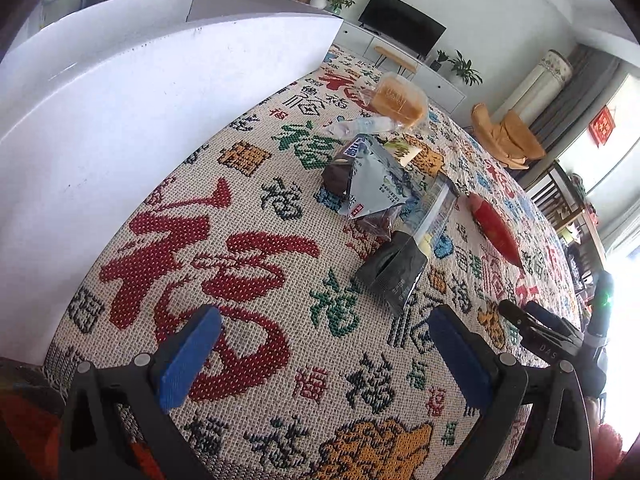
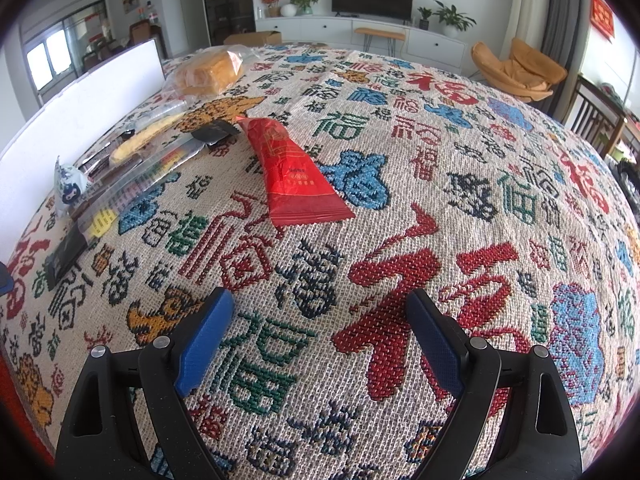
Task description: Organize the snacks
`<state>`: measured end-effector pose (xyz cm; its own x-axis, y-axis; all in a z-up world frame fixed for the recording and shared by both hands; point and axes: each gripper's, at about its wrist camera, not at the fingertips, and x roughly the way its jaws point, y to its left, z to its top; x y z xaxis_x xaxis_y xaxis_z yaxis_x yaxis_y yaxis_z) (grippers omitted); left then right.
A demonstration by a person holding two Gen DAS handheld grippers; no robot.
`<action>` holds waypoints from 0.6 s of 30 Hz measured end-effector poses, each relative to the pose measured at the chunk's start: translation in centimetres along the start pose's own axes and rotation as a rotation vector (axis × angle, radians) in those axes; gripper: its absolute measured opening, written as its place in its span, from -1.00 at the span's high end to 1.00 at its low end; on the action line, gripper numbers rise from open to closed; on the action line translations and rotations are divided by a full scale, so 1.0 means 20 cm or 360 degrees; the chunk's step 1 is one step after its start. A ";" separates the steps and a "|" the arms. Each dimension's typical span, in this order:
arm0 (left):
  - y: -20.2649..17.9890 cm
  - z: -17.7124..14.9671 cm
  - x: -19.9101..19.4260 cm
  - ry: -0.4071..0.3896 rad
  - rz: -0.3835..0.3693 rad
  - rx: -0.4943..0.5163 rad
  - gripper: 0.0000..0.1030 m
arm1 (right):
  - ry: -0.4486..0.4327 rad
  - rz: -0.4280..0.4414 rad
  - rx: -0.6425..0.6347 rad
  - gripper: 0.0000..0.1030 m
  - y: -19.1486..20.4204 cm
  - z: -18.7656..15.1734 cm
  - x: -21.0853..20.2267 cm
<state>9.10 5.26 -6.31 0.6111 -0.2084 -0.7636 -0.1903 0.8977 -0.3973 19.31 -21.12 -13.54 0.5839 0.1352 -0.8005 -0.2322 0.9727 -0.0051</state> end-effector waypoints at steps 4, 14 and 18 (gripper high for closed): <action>-0.02 0.00 -0.01 -0.0033 -0.0028 0.0027 -0.99 | -0.0123 0.0020 -0.0078 -0.74 0.04 0.10 -0.14; -0.03 0.01 0.02 -0.0010 -0.0021 0.0051 -0.99 | 0.0251 0.0039 -0.0348 -0.70 0.13 0.55 0.22; -0.03 0.00 0.03 -0.0005 -0.0013 0.0051 -0.99 | 0.0322 0.0055 -0.0334 -0.69 0.13 0.56 0.29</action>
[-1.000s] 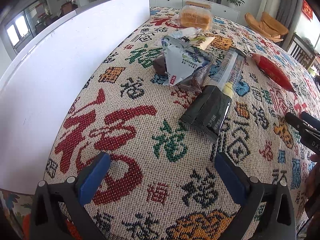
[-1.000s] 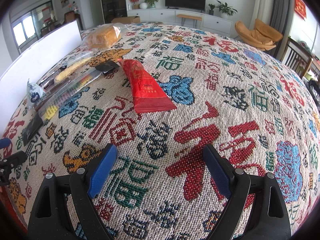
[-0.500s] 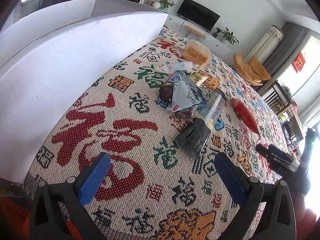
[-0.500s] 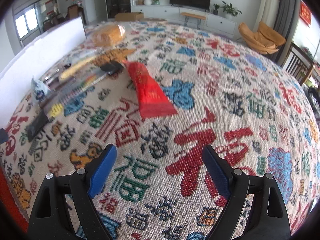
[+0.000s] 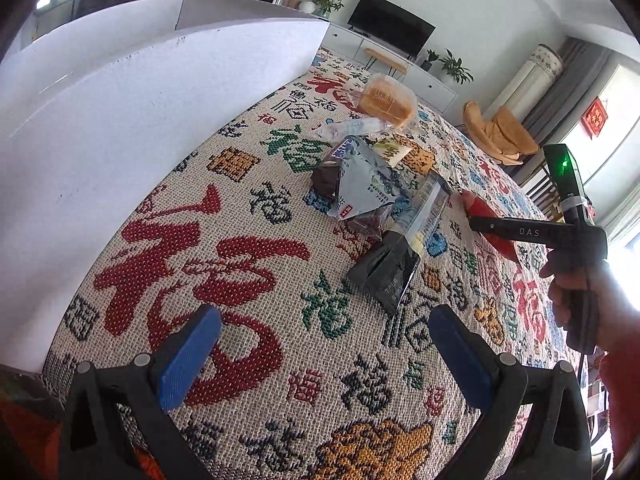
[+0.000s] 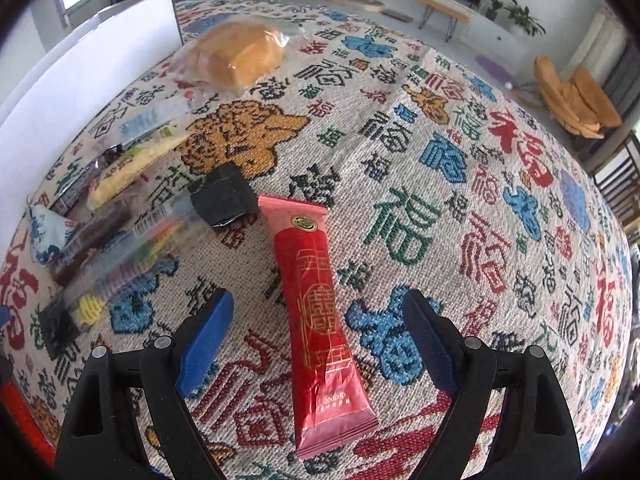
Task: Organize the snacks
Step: 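Lower the right gripper onto the red stick packet and close, then lift the red packet with the right gripper while the left gripper grasps the white-green chip bag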
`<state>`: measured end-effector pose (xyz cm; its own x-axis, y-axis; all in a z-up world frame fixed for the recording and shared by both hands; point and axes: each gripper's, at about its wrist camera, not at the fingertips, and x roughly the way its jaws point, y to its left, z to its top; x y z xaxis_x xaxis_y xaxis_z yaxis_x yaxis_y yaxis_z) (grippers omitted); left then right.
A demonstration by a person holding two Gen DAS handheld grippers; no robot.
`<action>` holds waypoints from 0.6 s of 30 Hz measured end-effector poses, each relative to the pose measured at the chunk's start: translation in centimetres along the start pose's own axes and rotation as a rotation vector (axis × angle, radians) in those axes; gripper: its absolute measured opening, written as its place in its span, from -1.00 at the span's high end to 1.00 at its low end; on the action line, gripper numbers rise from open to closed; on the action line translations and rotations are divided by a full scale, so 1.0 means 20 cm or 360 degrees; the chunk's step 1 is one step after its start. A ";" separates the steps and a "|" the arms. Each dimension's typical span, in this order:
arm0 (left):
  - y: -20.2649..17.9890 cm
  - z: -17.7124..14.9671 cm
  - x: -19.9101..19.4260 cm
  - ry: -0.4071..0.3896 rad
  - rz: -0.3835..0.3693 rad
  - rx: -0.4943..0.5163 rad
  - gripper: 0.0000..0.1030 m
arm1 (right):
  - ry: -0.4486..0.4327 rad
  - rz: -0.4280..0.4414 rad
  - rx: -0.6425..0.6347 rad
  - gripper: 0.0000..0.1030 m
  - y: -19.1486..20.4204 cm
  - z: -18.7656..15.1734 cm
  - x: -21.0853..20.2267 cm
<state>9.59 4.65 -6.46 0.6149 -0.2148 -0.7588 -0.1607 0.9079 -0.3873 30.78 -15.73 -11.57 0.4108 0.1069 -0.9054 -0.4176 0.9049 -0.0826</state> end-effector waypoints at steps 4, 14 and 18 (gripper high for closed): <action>-0.01 0.00 0.03 0.0026 0.0009 0.0002 -0.99 | 0.0024 0.0033 0.0020 -0.04 0.00 -0.02 0.01; 0.00 0.00 0.03 0.0023 0.0019 -0.0013 -0.99 | -0.0063 0.0226 0.0305 0.59 -0.11 -0.12 -0.08; 0.01 0.00 0.03 0.0030 0.0005 -0.0021 -0.99 | -0.0101 0.0300 0.0470 0.59 -0.15 -0.25 -0.17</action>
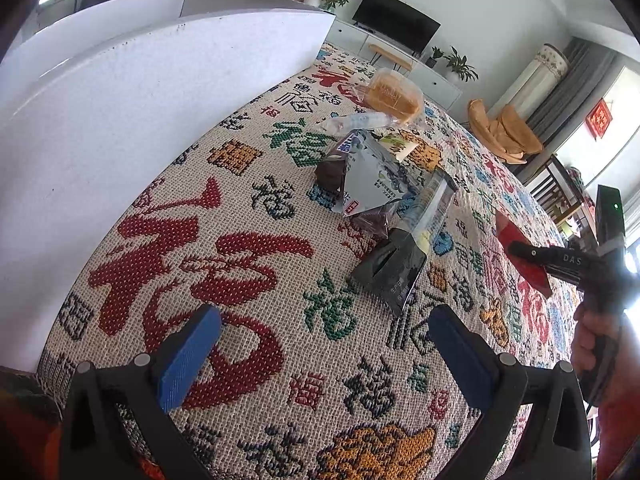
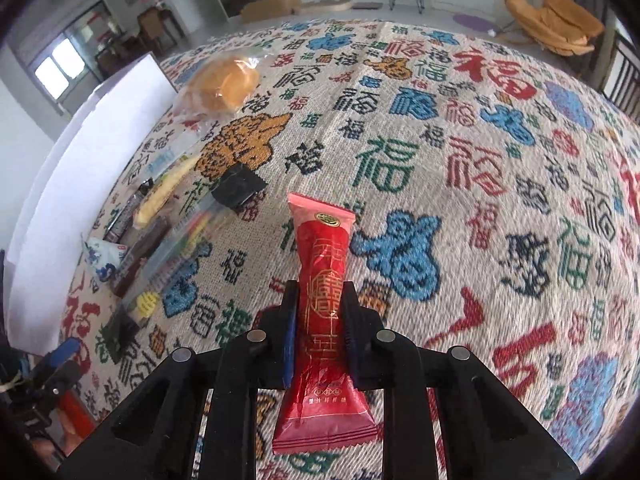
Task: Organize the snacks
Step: 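Lift the red packet with the right gripper while the left gripper grasps the white-green chip bag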
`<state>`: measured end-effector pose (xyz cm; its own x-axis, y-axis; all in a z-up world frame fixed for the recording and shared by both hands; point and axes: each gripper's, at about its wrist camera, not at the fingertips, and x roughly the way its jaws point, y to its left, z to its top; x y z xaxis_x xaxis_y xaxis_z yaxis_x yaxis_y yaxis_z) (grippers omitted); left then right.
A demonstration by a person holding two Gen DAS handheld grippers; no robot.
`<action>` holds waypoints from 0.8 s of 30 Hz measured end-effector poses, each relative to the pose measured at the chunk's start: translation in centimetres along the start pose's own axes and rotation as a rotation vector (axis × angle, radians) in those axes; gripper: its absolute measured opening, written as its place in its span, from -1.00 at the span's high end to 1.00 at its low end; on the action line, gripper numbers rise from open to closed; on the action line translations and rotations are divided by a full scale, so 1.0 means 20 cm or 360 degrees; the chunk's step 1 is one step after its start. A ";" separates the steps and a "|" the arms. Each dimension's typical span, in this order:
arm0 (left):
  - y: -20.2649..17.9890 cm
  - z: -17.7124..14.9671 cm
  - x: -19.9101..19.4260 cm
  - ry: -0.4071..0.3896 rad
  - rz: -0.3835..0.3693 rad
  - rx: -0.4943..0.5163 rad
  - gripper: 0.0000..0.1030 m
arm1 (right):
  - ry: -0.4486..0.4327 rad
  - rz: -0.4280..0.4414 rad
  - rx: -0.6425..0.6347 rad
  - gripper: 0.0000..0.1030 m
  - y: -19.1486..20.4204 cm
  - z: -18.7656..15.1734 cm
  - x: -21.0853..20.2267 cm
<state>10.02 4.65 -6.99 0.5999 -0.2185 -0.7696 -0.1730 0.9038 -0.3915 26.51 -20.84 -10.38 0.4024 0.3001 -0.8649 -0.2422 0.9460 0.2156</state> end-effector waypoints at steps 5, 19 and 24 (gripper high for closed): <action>0.01 0.00 0.00 0.0008 -0.0006 -0.0007 -0.99 | -0.0079 -0.0181 -0.0150 0.58 0.08 -0.17 -0.07; 0.02 -0.01 -0.01 0.0005 0.0001 -0.0027 -0.99 | -0.0316 -0.0288 -0.0186 -0.54 0.06 -0.35 0.00; 0.02 -0.01 -0.01 0.0006 -0.0016 -0.0037 -0.99 | -0.0314 -0.0283 -0.0177 -0.57 0.05 -0.35 0.00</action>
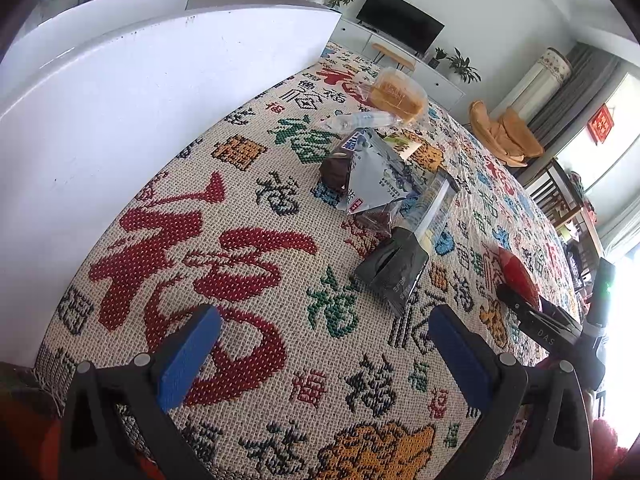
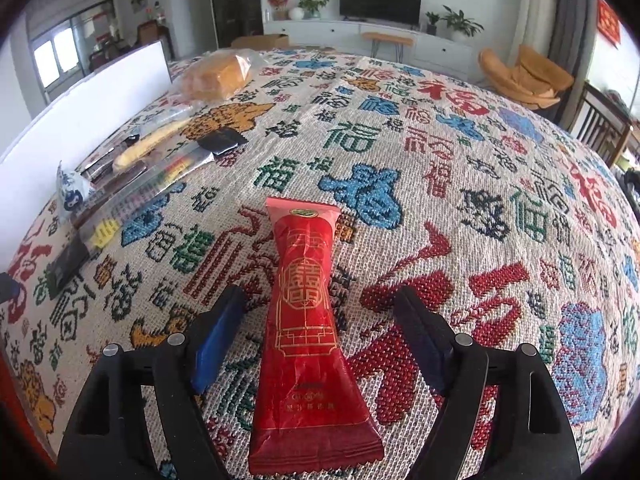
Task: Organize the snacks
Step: 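Lift the red packet with the right gripper while the left gripper grasps the white-green chip bag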
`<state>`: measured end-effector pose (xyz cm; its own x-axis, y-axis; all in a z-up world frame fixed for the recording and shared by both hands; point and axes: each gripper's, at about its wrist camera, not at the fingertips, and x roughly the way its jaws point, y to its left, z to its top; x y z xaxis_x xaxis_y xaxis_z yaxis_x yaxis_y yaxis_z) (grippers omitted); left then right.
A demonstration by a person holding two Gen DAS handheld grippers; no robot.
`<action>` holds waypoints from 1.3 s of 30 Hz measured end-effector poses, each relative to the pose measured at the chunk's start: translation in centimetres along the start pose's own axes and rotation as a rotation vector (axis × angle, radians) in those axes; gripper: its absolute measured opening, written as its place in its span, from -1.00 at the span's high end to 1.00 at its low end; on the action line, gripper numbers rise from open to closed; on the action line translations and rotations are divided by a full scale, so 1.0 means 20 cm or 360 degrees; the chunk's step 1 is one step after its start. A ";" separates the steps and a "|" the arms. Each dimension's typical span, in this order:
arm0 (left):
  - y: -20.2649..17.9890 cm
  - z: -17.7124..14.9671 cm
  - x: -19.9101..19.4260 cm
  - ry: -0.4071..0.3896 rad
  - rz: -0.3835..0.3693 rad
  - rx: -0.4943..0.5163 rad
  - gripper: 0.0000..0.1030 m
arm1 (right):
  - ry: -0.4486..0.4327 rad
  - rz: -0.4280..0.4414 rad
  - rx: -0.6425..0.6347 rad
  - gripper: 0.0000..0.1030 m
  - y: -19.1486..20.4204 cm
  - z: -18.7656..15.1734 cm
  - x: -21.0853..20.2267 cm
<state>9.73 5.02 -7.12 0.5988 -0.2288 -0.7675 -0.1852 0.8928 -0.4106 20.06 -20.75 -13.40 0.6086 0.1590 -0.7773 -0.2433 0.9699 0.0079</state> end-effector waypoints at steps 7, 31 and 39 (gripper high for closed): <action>0.03 0.01 -0.04 -0.0035 -0.0179 -0.0070 -0.99 | 0.0000 -0.0007 0.0001 -0.60 0.00 0.00 0.00; -0.16 0.33 0.22 -0.0096 0.0028 0.0111 0.24 | -0.0002 -0.0006 0.0003 -0.60 0.00 -0.01 0.00; -0.11 0.14 -0.12 -0.0143 -0.0173 0.0110 0.25 | -0.0004 0.0005 0.0010 -0.61 0.00 -0.01 0.00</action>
<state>10.78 4.72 -3.03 0.6802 -0.2926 -0.6720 -0.0634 0.8899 -0.4517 19.94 -20.86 -13.46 0.6097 0.1624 -0.7758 -0.2405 0.9705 0.0142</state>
